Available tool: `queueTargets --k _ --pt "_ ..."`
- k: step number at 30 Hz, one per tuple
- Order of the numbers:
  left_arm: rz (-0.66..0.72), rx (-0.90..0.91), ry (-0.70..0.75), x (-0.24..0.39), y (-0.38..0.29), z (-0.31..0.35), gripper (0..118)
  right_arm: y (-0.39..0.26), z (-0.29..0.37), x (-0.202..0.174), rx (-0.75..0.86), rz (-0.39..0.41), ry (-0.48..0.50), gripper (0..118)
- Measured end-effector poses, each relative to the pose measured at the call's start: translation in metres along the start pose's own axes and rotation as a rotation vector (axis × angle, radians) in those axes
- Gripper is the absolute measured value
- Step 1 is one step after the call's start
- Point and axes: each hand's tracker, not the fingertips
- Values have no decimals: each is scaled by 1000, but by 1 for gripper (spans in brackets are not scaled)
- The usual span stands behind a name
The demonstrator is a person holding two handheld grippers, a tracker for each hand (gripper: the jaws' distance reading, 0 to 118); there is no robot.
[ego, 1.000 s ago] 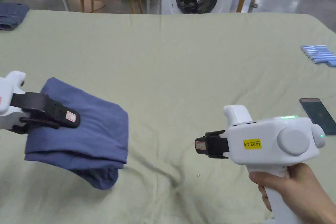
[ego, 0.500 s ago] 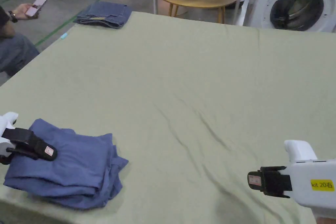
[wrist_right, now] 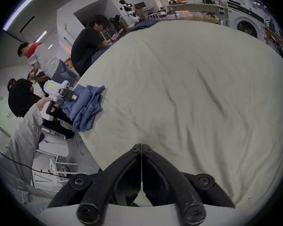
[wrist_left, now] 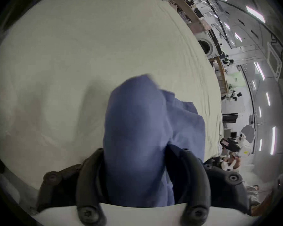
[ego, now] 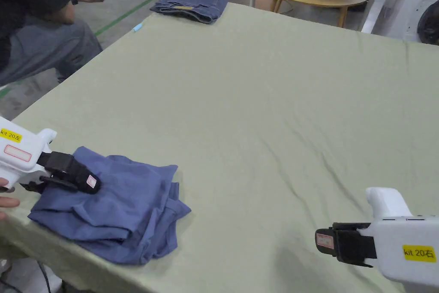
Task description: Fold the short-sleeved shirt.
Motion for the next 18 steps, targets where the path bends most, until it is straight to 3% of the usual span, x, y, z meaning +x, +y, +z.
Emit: queueTargets --k 2,3,7,8,9,11,12,14,18 --pt "-25 49 54 4 2 14 78 2 -4 -5 -4 6 12 0" --pt "-32 78 121 7 3 22 81 0 -4 -8 -3 7 16 0" --pt "-45 247 274 49 -6 77 86 -6 1 -11 0 15 40 0" --pt "-51 280 271 31 -2 82 85 -8 4 -10 8 16 41 0" --pt "-68 309 265 42 -6 92 74 -9 8 -8 16 13 43 0" --pt "-178 403 304 84 -16 104 6 -13 19 -3 39 0 50 0" --pt "-239 439 382 136 -48 100 0 -15 27 0 55 -2 49 0" --pt "-457 475 556 201 -65 91 0 -18 49 7 106 -6 33 0" --pt "-489 631 326 289 -80 65 0 -18 107 23 229 -19 3 0"
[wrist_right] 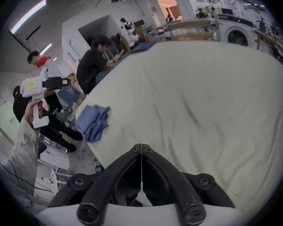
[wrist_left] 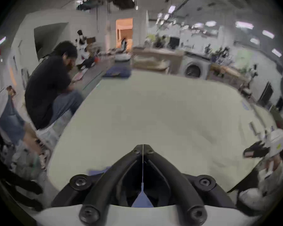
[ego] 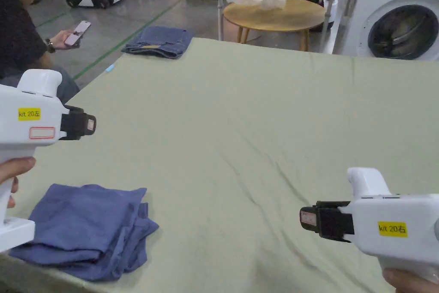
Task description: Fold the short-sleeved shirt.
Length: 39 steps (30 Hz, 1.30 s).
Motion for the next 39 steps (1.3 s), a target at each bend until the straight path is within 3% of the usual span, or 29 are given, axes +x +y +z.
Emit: queueTargets --k 2,5,7,13,18,27,38,39 --pt "-5 99 -82 44 15 0 0 7 40 9 93 13 -53 0" --pt "-66 248 -61 121 29 11 0 19 105 14 242 62 -159 0" --pt "-125 383 -38 182 36 24 0 24 155 19 370 112 -277 0" --pt "-214 629 6 288 28 49 0 19 252 38 651 185 -604 0" --pt "-249 608 -2 351 14 62 0 9 293 61 760 134 -771 0" --pt "-143 606 -14 361 12 63 0 1 298 72 768 111 -780 0" --pt "-134 665 81 352 13 64 0 21 297 67 803 121 -778 0" --pt "-147 664 101 353 13 64 18 22 296 67 806 118 -777 4"
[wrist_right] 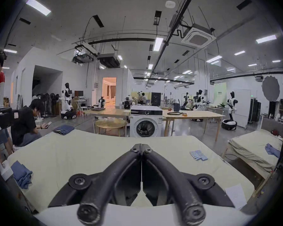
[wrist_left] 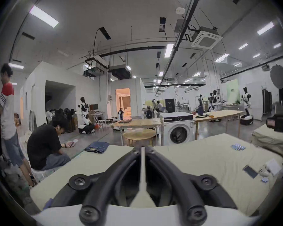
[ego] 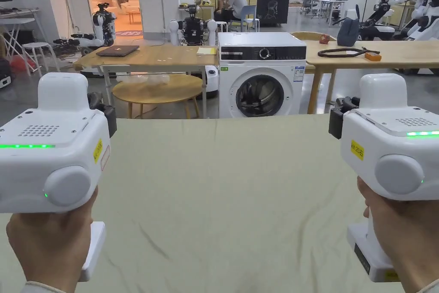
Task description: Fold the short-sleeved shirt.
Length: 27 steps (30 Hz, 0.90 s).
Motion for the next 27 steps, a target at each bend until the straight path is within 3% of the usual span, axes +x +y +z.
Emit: queueTargets --k 1,2,3,5,9,10,16,19,27 --pt "-40 -12 -10 1 2 -2 56 1 -2 -1 -2 5 -6 35" --pt "-61 -24 -25 3 3 -4 93 1 -4 -2 -21 29 -24 76" --pt "-46 -45 -40 1 0 -16 111 2 -7 -4 -36 33 -43 115" --pt "-7 -56 -133 2 -3 -22 112 -1 -15 -2 -74 5 -1 118" --pt "113 -55 -273 7 -5 -9 112 19 -11 -4 -35 -1 -17 118" --pt "95 -48 -246 13 -5 -9 112 -10 -15 -1 -37 -8 -14 118" --pt "142 19 11 36 -7 -3 112 -8 -15 -1 -42 -13 40 118" --pt "232 -43 66 29 -5 -13 112 -3 -11 2 -41 -29 46 118" --pt "99 -46 84 27 -12 -16 112 0 -7 -2 -30 -28 67 118"
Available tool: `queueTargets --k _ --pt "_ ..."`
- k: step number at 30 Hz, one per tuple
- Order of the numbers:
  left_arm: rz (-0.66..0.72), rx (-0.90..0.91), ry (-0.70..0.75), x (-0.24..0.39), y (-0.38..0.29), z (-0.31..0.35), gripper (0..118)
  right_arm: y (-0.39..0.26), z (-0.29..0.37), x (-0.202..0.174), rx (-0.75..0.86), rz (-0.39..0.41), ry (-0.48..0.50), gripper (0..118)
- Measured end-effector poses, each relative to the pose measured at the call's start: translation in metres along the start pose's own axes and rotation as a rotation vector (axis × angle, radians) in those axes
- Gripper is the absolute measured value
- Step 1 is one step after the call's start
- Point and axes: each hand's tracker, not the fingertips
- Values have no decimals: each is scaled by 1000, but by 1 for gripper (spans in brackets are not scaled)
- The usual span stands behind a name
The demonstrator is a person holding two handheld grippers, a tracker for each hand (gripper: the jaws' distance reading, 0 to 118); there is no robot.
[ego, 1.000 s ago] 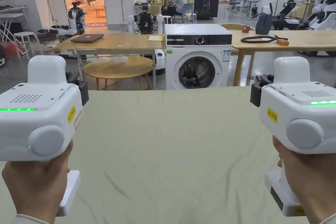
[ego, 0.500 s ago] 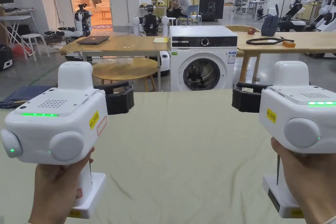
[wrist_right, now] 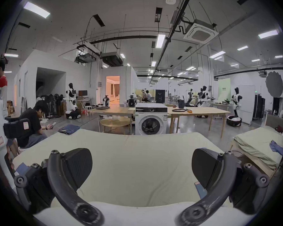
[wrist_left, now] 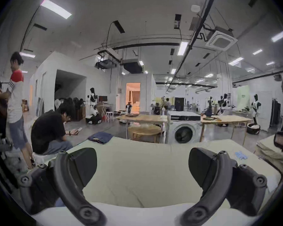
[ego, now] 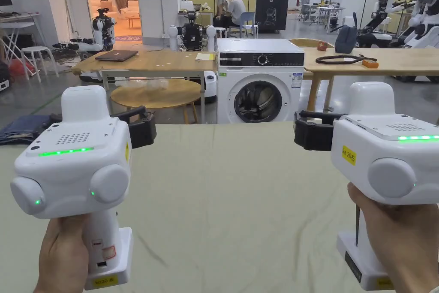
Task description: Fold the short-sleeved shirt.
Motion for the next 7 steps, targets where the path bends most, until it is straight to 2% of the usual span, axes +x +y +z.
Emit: queueTargets --k 5,7 --pt "-57 53 30 9 -1 3 112 6 12 -6 14 -15 7 118" --pt "2 -14 7 10 4 1 112 3 3 -3 8 -20 7 118"
